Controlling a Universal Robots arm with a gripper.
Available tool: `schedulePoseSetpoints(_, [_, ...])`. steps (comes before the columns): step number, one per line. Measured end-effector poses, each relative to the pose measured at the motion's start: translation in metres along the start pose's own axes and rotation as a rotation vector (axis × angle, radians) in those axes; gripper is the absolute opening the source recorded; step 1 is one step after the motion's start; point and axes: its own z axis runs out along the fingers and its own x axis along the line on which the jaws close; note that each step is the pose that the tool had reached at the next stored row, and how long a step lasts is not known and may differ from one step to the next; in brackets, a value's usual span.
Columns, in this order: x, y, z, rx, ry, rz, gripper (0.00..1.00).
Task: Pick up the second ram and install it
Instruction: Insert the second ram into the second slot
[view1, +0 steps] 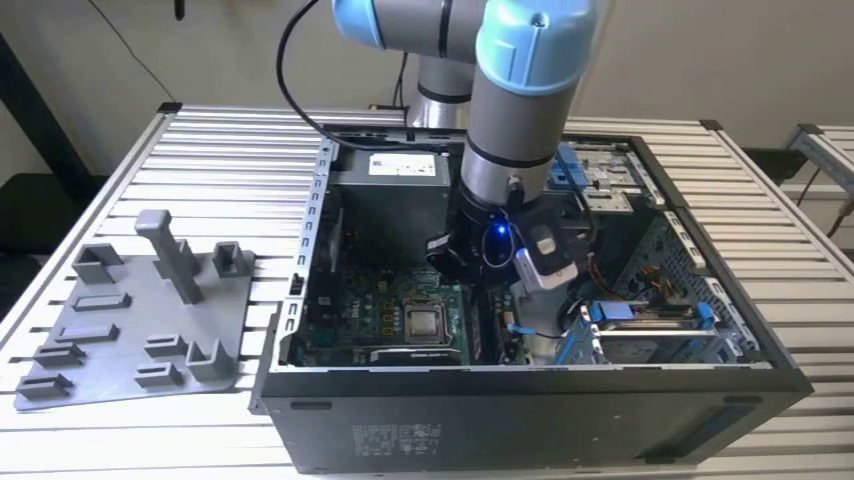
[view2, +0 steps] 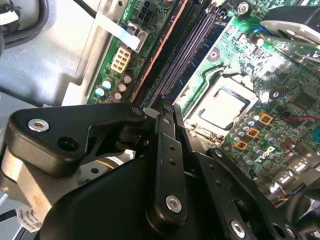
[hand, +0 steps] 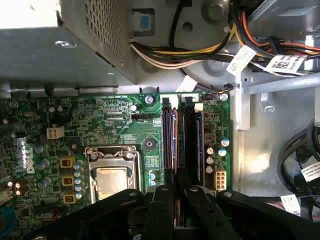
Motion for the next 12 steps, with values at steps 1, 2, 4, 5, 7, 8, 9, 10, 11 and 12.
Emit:
schedulePoseSetpoints(1, [0.0, -0.0001, 0.0004, -0.0002, 0.0, 0.0, 0.14])
schedulePoseSetpoints(2, [0.0, -0.0002, 0.0008, -0.0002, 0.0, 0.0, 0.14])
schedulePoseSetpoints(4, [-0.0001, -0.0005, 0.0015, -0.0004, -0.0001, 0.0, 0.14])
schedulePoseSetpoints(5, [-0.0001, -0.0007, 0.0018, 0.0, -0.0001, 0.0, 0.14])
schedulePoseSetpoints(7, [0.0, -0.001, 0.0023, 0.0004, 0.0, 0.0, 0.14])
schedulePoseSetpoints(8, [0.0, -0.001, 0.0024, 0.0003, 0.0, 0.0, 0.14])
schedulePoseSetpoints(9, [0.0, -0.001, 0.0024, 0.0005, 0.0001, 0.0, 0.14])
schedulePoseSetpoints(10, [0.0, -0.0009, 0.0024, 0.0004, 0.0, 0.0, 0.14])
schedulePoseSetpoints(11, [0.0, -0.0009, 0.0025, 0.0003, 0.0, 0.0, 0.14])
schedulePoseSetpoints(12, [0.0, -0.0009, 0.0026, 0.0002, 0.0, 0.0, 0.14])
